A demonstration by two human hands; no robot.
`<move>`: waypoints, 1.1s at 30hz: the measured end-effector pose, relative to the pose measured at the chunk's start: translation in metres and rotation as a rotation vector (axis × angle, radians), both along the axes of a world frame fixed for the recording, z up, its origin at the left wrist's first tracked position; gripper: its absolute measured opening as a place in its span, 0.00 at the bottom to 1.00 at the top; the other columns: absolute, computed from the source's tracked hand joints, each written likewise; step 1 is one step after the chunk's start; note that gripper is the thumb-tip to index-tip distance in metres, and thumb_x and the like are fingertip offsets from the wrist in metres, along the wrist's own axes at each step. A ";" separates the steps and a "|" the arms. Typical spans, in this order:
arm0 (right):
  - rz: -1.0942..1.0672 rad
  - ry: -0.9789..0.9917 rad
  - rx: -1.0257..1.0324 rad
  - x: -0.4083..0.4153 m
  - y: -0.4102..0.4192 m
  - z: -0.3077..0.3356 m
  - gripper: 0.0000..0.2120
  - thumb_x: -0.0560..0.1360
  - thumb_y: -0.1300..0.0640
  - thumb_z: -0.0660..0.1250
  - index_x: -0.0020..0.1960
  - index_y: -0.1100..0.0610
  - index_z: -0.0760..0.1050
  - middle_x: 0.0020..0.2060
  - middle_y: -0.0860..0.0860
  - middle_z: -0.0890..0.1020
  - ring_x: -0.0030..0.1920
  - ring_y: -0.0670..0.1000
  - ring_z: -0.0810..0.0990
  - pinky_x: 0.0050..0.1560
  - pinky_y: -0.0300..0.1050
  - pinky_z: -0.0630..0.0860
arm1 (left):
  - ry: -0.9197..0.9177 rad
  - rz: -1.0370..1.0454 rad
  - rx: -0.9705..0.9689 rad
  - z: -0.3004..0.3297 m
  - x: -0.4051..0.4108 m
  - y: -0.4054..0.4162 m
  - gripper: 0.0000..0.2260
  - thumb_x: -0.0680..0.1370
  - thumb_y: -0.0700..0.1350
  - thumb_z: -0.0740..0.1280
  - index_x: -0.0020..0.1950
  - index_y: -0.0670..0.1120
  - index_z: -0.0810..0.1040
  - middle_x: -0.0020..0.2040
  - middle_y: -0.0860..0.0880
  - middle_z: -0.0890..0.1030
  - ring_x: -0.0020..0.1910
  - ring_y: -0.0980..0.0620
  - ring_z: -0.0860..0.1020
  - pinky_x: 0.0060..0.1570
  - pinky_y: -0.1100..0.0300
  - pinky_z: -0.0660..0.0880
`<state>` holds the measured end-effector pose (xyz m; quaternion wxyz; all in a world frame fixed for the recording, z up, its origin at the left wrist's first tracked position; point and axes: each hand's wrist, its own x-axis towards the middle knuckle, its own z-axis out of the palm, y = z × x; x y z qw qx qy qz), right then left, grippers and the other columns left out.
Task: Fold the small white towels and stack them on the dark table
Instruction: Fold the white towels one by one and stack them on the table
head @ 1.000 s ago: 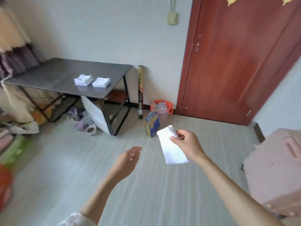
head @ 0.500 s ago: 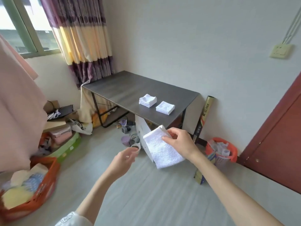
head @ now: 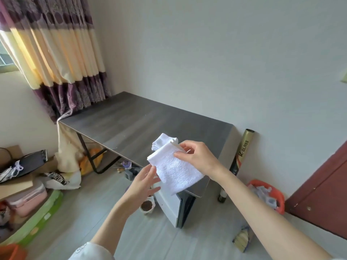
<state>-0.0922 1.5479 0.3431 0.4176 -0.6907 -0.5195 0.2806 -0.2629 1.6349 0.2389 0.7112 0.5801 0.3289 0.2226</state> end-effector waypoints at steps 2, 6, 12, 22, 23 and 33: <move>-0.105 0.140 -0.004 0.017 0.035 -0.006 0.01 0.74 0.58 0.68 0.45 0.55 0.78 0.39 0.48 0.79 0.39 0.44 0.76 0.39 0.33 0.70 | -0.101 -0.024 -0.098 0.002 0.023 0.044 0.24 0.74 0.62 0.63 0.63 0.48 0.72 0.59 0.48 0.80 0.57 0.48 0.79 0.55 0.50 0.75; -0.365 0.386 -0.110 0.055 0.088 -0.041 0.05 0.74 0.59 0.68 0.49 0.59 0.78 0.43 0.53 0.81 0.40 0.48 0.79 0.38 0.37 0.73 | -0.031 -0.007 -0.080 -0.003 0.068 0.110 0.16 0.76 0.52 0.66 0.56 0.41 0.75 0.53 0.44 0.82 0.48 0.45 0.82 0.44 0.50 0.79; -0.655 0.592 -0.317 0.109 0.118 -0.118 0.08 0.75 0.57 0.66 0.50 0.60 0.78 0.52 0.59 0.81 0.49 0.55 0.81 0.48 0.48 0.76 | 0.247 -0.081 0.072 -0.038 0.138 0.156 0.09 0.78 0.48 0.63 0.48 0.42 0.75 0.46 0.43 0.80 0.42 0.48 0.81 0.38 0.54 0.81; -0.745 0.774 -0.507 0.212 0.165 -0.201 0.10 0.75 0.61 0.58 0.53 0.59 0.76 0.47 0.53 0.83 0.43 0.52 0.81 0.46 0.49 0.81 | 0.516 -0.213 0.087 -0.109 0.264 0.222 0.09 0.79 0.47 0.61 0.53 0.44 0.76 0.46 0.43 0.80 0.47 0.45 0.80 0.42 0.49 0.81; -0.741 0.780 -0.523 0.221 0.170 -0.210 0.11 0.75 0.62 0.58 0.52 0.58 0.76 0.48 0.54 0.83 0.43 0.52 0.80 0.48 0.50 0.81 | 0.552 -0.209 0.085 -0.117 0.273 0.228 0.09 0.79 0.47 0.61 0.53 0.44 0.77 0.46 0.43 0.80 0.47 0.44 0.80 0.42 0.49 0.81; -0.797 0.762 -0.658 0.267 0.207 -0.269 0.08 0.76 0.60 0.55 0.48 0.57 0.73 0.48 0.56 0.79 0.46 0.54 0.78 0.48 0.50 0.80 | 0.765 -0.270 0.169 -0.166 0.327 0.265 0.08 0.79 0.46 0.60 0.54 0.47 0.77 0.46 0.45 0.81 0.47 0.45 0.80 0.47 0.48 0.79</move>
